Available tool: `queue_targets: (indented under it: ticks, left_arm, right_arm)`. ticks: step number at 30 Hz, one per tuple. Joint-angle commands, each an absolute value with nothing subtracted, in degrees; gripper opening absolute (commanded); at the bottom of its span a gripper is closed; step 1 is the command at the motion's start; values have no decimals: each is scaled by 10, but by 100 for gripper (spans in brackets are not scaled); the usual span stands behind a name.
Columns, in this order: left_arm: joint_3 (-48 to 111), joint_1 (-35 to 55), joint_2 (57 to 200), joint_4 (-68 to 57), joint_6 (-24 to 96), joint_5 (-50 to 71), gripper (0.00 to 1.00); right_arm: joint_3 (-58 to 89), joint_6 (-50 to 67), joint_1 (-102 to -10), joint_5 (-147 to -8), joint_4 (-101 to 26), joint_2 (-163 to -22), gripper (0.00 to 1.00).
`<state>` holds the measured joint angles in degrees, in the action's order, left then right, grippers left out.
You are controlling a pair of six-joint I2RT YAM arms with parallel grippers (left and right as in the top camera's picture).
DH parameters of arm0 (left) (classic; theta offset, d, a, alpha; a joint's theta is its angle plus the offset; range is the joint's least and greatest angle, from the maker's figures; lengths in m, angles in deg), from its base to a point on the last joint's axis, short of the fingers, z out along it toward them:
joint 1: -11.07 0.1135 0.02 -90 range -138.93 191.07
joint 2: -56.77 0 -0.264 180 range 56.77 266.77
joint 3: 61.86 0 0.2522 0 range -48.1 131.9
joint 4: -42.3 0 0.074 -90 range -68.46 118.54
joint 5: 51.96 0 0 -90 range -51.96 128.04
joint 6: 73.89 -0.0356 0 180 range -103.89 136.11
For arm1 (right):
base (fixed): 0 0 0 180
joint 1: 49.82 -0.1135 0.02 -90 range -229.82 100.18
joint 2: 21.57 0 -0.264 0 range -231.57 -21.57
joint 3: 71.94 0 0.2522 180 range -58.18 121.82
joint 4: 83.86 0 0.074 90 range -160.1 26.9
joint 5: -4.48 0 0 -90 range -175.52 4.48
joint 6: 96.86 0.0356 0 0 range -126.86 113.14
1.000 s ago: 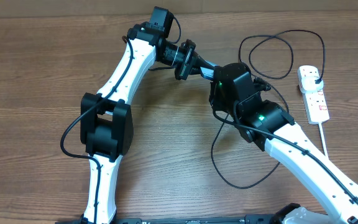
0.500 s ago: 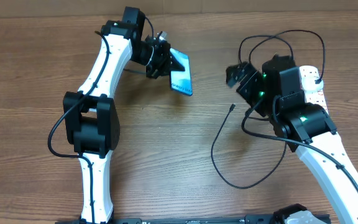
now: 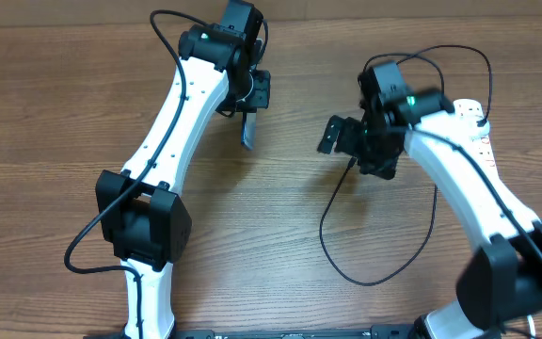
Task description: Plug charger to phone and switch on socket
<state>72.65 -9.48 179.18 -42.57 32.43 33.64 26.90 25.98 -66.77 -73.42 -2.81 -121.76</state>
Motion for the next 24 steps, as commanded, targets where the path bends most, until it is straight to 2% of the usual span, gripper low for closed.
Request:
queue_targets:
  ticks: [1, 5, 8, 13, 15, 16, 24]
  left_arm:
    - [731, -91, 1786, -429, 327, 378, 4]
    - [731, -91, 1786, -441, 324, 378, 4]
    - [731, -91, 1786, -445, 324, 378, 4]
    - [731, -91, 1786, -445, 324, 365, 4]
    - [731, -91, 1786, -446, 324, 365, 4]
    - [731, -91, 1786, -446, 324, 365, 4]
    - [731, -91, 1786, -444, 331, 355, 4]
  right_arm:
    - [315, 243, -662, -783, -32, -1249, 100]
    - [311, 256, -662, -848, -58, -1249, 100]
    - [291, 337, -661, -925, -64, -1251, 100]
    - [232, 338, -649, -928, -135, -1255, 100]
    - [231, 338, -649, -926, -124, -1255, 90]
    - [231, 338, -649, -917, -121, -1255, 88]
    - [188, 336, -649, -859, -171, -1307, 89]
